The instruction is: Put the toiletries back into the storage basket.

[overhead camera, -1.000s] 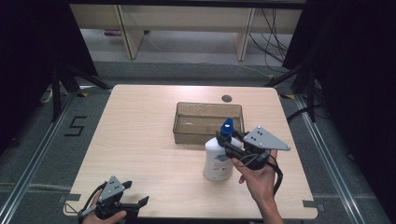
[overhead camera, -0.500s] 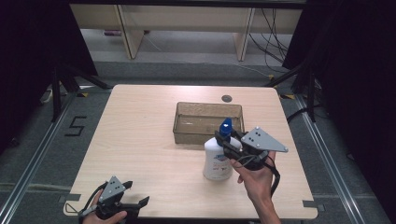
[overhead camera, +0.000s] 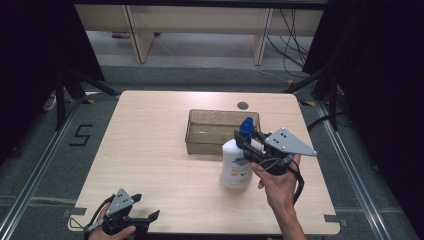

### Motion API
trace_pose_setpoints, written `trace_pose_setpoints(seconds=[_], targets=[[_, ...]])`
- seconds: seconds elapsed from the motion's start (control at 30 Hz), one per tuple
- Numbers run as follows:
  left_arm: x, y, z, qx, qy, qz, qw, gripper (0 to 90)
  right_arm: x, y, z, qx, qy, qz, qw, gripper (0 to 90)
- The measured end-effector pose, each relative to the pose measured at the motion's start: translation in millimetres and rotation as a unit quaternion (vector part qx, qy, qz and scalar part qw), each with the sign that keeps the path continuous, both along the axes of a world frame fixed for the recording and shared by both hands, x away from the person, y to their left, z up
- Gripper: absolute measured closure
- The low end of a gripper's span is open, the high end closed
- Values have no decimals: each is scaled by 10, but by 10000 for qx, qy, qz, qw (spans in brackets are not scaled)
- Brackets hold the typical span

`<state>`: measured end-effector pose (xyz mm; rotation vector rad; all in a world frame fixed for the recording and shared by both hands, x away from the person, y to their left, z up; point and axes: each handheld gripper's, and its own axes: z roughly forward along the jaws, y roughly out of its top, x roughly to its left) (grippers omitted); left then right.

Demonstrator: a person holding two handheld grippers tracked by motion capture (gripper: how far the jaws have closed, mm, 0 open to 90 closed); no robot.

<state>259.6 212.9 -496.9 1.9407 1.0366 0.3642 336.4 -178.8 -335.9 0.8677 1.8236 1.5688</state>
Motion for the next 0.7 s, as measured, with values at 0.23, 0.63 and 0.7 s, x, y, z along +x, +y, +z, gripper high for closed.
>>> trace_pose_setpoints(seconds=[0.23, 0.63, 0.7], targets=[[13, 16, -7, 9, 15, 38, 10000, 148, 58, -15, 119, 27, -97, -26, 9999, 626], [18, 16, -1, -18, 21, 39, 10000, 148, 186, 16, 254, 169, -81, -11, 9998, 626], [19, 17, -1, -24, 20, 27, 10000, 148, 215, 12, 281, 181, -140, -51, 9997, 626]])
